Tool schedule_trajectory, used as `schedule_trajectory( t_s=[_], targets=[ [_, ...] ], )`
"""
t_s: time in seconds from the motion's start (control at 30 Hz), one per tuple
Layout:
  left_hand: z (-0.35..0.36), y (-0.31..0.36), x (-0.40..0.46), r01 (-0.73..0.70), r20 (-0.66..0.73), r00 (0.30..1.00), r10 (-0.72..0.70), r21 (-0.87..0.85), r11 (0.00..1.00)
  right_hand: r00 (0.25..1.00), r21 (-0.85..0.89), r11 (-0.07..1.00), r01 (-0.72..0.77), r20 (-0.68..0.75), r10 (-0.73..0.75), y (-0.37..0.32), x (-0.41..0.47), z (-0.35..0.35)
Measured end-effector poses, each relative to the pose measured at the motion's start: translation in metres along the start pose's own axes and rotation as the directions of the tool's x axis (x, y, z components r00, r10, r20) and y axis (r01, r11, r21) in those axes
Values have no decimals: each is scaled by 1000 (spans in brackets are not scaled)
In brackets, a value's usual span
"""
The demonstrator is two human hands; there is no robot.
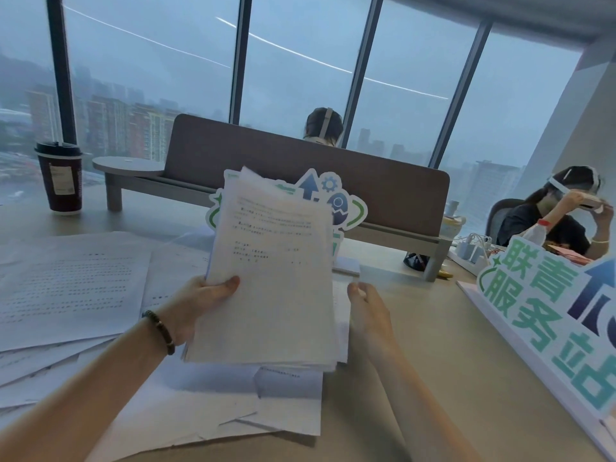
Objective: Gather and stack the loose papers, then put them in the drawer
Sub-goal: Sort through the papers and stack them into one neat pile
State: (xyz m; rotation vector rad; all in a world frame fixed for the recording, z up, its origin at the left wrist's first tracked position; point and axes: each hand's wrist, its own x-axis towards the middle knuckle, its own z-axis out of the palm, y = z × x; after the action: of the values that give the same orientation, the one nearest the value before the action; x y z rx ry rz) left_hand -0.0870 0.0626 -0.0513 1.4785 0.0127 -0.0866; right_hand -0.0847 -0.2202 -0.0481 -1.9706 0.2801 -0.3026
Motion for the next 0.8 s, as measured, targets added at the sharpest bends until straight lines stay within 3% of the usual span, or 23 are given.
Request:
schedule_trajectory(
  t_s=[0.23, 0.33, 0.57, 0.8],
  targets=[
    [-16, -9, 12, 176, -127, 978, -167, 62, 982, 954, 297, 907, -299, 113, 278, 14, 22, -2],
    [-15, -12, 13, 218, -147, 968, -201, 106, 970, 932, 275, 896, -347, 209, 297, 17, 20, 4],
    [-9, -9, 10, 222, -150, 969, -198, 164, 961, 952, 105, 972, -208, 250, 177, 21, 12, 17],
    [-17, -2, 10, 222, -182, 967, -180, 249, 943, 954, 5, 987, -162, 255, 156, 14, 15, 26]
  ],
)
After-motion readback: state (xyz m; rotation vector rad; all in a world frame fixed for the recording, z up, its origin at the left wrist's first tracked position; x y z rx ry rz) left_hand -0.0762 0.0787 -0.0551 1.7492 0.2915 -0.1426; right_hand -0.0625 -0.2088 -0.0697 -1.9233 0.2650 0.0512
